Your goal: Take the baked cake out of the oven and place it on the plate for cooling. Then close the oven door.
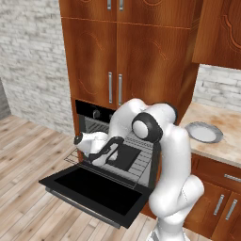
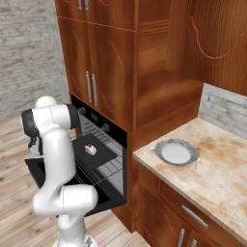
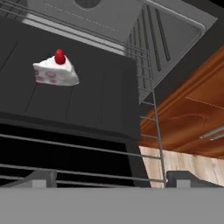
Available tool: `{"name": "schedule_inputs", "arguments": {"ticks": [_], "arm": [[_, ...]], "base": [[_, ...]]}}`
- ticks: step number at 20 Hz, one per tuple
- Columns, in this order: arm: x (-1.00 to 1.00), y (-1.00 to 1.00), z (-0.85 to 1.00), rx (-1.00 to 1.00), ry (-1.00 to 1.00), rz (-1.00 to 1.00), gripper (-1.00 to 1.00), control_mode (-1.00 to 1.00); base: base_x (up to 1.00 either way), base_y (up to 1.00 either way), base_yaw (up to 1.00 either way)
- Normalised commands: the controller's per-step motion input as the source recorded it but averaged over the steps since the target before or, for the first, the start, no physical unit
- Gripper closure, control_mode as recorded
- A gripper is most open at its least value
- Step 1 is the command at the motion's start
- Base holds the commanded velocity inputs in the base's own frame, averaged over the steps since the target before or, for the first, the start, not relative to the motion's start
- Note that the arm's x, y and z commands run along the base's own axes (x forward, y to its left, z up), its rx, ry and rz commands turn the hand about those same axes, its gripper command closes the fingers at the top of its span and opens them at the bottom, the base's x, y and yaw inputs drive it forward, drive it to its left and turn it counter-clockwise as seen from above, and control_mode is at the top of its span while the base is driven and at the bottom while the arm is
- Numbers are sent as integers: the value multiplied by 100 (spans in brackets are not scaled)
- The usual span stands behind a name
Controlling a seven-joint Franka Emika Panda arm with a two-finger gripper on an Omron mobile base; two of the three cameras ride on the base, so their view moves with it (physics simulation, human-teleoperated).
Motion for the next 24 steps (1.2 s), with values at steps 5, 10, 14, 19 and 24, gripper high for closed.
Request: {"name": "schedule_inputs", "arguments": {"ticks": [5,10,14,19,24], "arm": [[-5,-25,18,3,-4,1,-100,-100],[-2,-26,21,2,-1,6,-100,-100],[0,-19,21,0,0,14,-100,-100],[0,-14,15,-1,0,19,-100,-100],[-4,-3,0,-4,-2,23,-100,-100]], "base": [[0,0,0],[0,0,0],[0,0,0],[0,0,0],[0,0,0]]}}
